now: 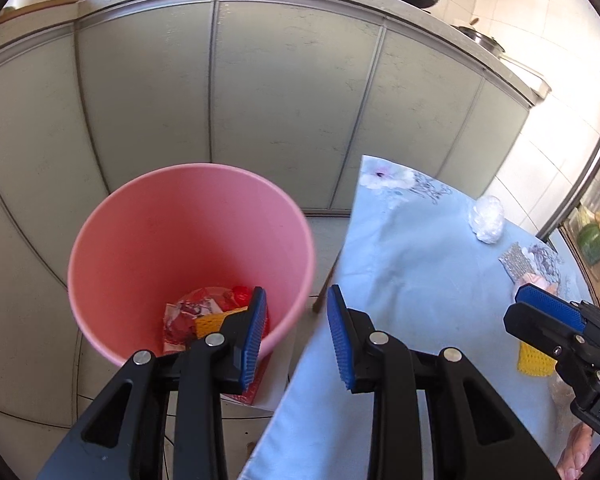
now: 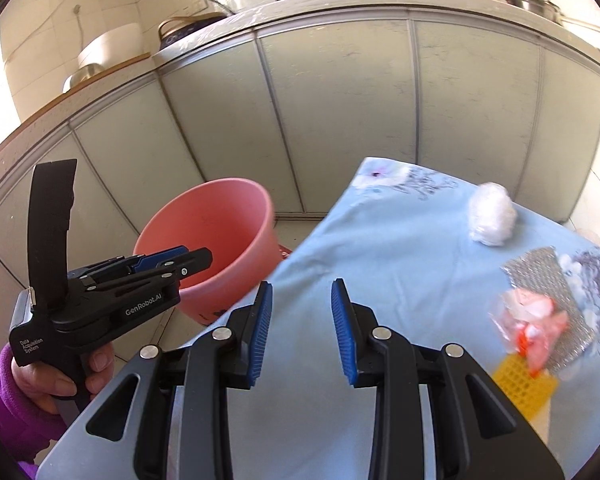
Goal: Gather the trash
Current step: 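Move both open tools back over the remaining trash on the table, then grasp the white plastic bag ball with the left tool while the right tool grasps the orange-white plastic bag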
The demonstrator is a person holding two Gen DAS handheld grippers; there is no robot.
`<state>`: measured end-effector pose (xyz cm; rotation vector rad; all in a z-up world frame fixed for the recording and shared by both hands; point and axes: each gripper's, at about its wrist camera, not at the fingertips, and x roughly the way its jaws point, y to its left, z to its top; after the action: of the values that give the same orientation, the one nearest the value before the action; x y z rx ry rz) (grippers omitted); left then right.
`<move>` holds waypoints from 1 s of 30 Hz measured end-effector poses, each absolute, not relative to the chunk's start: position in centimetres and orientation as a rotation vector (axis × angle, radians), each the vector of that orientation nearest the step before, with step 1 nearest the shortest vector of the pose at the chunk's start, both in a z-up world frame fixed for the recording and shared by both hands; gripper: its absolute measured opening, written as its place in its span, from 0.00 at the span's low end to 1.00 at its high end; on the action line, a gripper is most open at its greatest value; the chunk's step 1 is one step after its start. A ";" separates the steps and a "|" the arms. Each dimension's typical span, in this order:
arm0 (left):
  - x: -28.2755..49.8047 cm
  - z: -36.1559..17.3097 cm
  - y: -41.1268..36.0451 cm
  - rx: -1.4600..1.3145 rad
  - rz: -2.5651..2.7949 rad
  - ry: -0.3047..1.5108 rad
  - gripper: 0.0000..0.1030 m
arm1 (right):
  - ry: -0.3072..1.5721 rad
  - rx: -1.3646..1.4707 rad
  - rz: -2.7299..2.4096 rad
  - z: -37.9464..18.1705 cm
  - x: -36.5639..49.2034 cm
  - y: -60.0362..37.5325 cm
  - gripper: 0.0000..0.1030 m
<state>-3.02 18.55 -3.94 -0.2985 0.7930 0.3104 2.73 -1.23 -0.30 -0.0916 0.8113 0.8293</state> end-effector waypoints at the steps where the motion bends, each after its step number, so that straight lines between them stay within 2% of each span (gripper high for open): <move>1: -2.8 -3.9 18.2 -0.292 0.305 0.795 0.30 | 0.813 -0.084 0.823 -0.3 2.8 -1.7 0.30; 30: 5.3 -3.2 8.1 -0.152 0.104 0.826 0.30 | 0.870 0.051 0.633 -0.5 6.9 -13.5 0.30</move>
<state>5.26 8.07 -3.15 -0.1519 0.8260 0.1045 6.87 -13.51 -0.52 0.0511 0.8696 0.6328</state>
